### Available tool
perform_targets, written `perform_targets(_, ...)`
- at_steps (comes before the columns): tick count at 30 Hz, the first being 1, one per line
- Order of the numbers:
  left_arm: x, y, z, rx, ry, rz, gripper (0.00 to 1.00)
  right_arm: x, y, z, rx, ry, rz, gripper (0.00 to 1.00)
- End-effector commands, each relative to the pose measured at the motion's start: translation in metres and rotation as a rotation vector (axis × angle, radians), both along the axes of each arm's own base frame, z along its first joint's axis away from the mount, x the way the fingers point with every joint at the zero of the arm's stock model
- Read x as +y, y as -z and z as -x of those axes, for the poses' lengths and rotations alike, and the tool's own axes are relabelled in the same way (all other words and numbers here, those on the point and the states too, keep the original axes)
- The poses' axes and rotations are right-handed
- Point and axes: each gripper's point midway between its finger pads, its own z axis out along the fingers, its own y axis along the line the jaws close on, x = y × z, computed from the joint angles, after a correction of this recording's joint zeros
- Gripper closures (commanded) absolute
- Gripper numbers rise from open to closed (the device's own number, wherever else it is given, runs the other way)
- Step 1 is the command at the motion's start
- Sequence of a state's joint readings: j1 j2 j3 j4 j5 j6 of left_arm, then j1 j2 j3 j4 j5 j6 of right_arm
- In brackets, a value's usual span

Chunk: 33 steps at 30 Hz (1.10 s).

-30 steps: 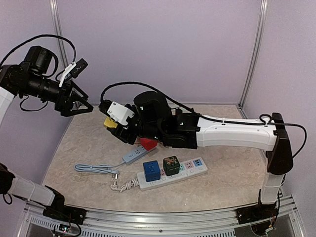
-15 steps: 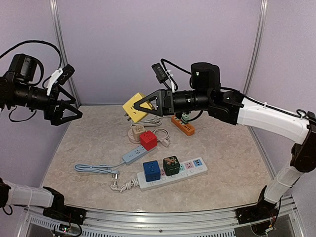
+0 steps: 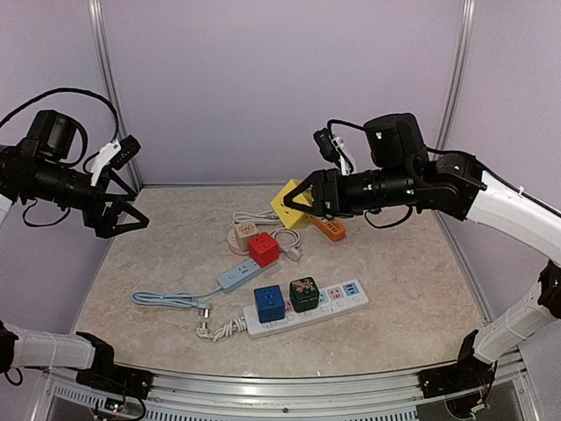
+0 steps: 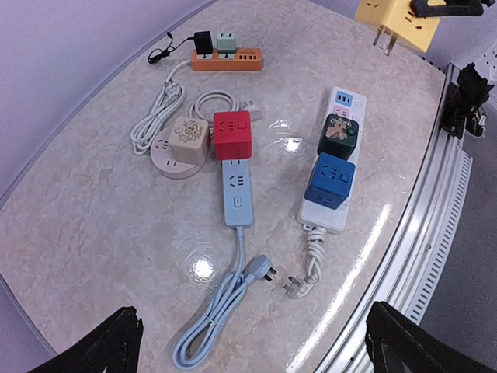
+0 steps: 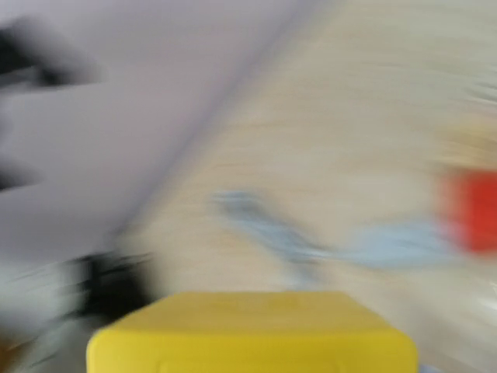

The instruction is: Insert the plug

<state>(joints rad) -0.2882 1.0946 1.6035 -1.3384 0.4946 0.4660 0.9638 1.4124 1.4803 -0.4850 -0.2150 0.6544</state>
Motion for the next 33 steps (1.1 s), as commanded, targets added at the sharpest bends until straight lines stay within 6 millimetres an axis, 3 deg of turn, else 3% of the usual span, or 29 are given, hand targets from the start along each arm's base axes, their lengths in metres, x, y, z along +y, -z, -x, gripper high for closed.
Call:
perform_targets(1, 0.020, 0.029, -0.005, 0.015, -0.078, -0.111, 0.01, -0.116, 0.095, -0.035, 0.054, 0.503, 0.526, 1.00)
perform_targets(3, 0.032, 0.046, -0.012, 0.022, -0.137, -0.172, 0.01, -0.125, 0.126, -0.031, 0.100, 0.544, 0.569, 1.00)
perform_targets(7, 0.053, 0.077, -0.023, 0.034, -0.236, -0.271, 0.01, -0.096, 0.173, -0.023, 0.193, 0.480, 0.487, 1.00)
perform_targets(12, 0.073, 0.105, -0.029, 0.061, -0.309, -0.356, 0.01, -0.097, 0.217, -0.023, 0.211, 0.491, 0.608, 1.00)
perform_targets(20, 0.075, 0.115, -0.030, 0.082, -0.312, -0.374, 0.01, -0.091, 0.238, -0.034, 0.176, 0.484, 0.645, 1.00)
perform_targets(33, 0.075, 0.110, -0.028, 0.079, -0.308, -0.373, 0.01, -0.102, 0.266, -0.030, 0.204, 0.480, 0.708, 1.00)
